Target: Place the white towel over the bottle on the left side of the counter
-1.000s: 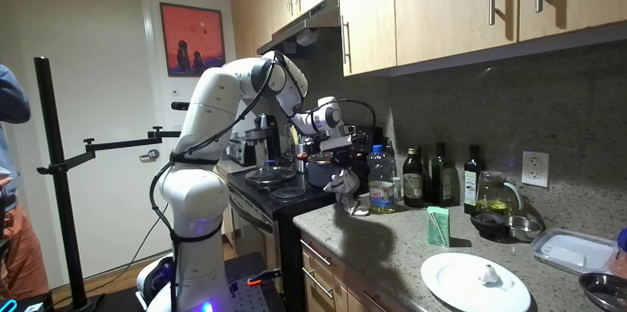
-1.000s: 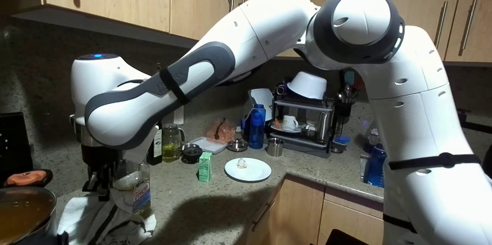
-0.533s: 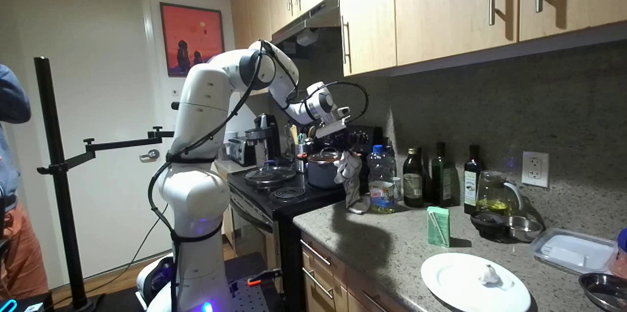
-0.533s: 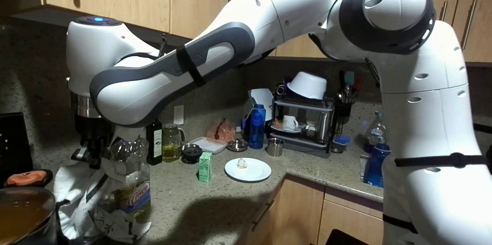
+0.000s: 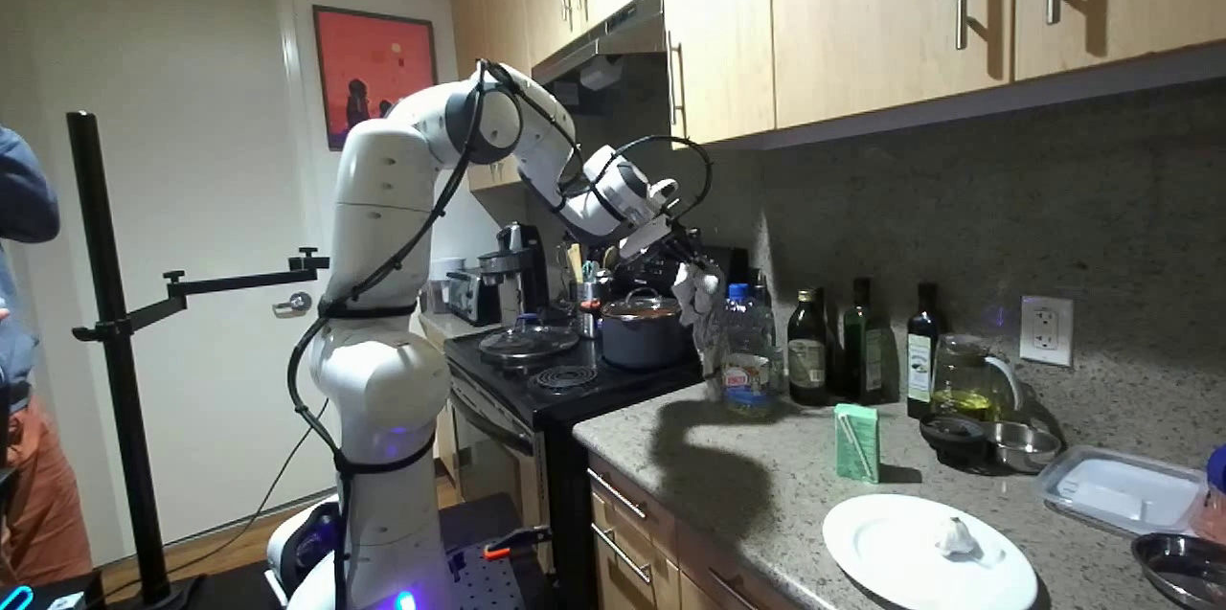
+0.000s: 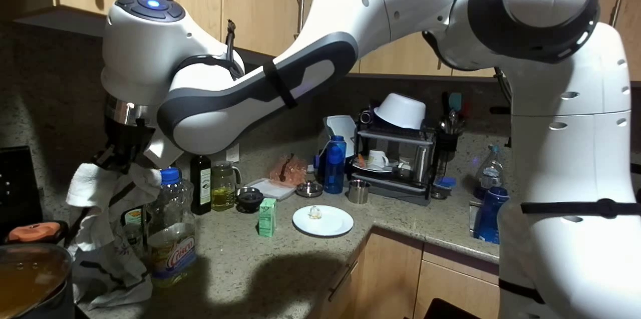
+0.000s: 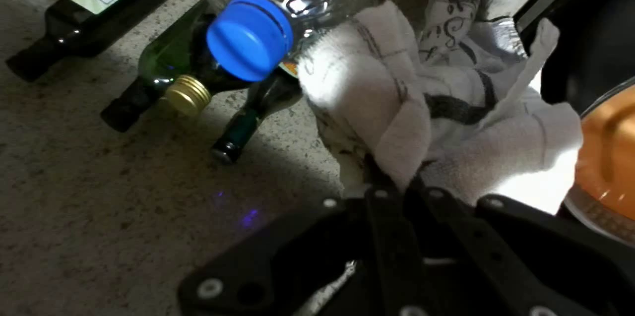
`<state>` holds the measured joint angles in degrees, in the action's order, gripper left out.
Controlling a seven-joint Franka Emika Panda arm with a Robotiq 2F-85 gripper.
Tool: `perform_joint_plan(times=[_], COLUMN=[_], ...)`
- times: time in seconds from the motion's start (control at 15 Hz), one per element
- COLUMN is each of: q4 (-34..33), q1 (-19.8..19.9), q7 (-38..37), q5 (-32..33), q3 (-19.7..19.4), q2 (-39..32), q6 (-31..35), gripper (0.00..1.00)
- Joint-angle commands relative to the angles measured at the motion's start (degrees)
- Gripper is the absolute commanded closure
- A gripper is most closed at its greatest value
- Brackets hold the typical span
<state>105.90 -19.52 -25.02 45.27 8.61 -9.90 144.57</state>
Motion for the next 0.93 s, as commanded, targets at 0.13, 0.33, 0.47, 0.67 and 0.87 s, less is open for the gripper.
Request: perform_joint_plan(times=[0.13, 0.33, 0.47, 0.67, 0.87], q4=[1.14, 0.41, -0.31, -2.09, -3.68], q1=[0.36, 0.68, 0.72, 0.74, 0.72], q7=[-10.25, -12.94, -14.31, -14.13, -13.45], q5=[8.38, 10.94, 12.68, 14.40, 16.10], q3=[-0.43, -0.06, 0.09, 0.31, 0.31], q2=[1.73, 1.70, 1.71, 0.86, -0.07], q6=[0.61, 0.18, 0.12, -0.79, -2.27], gripper=[0.95, 0.94, 0.94, 0.96, 0.96])
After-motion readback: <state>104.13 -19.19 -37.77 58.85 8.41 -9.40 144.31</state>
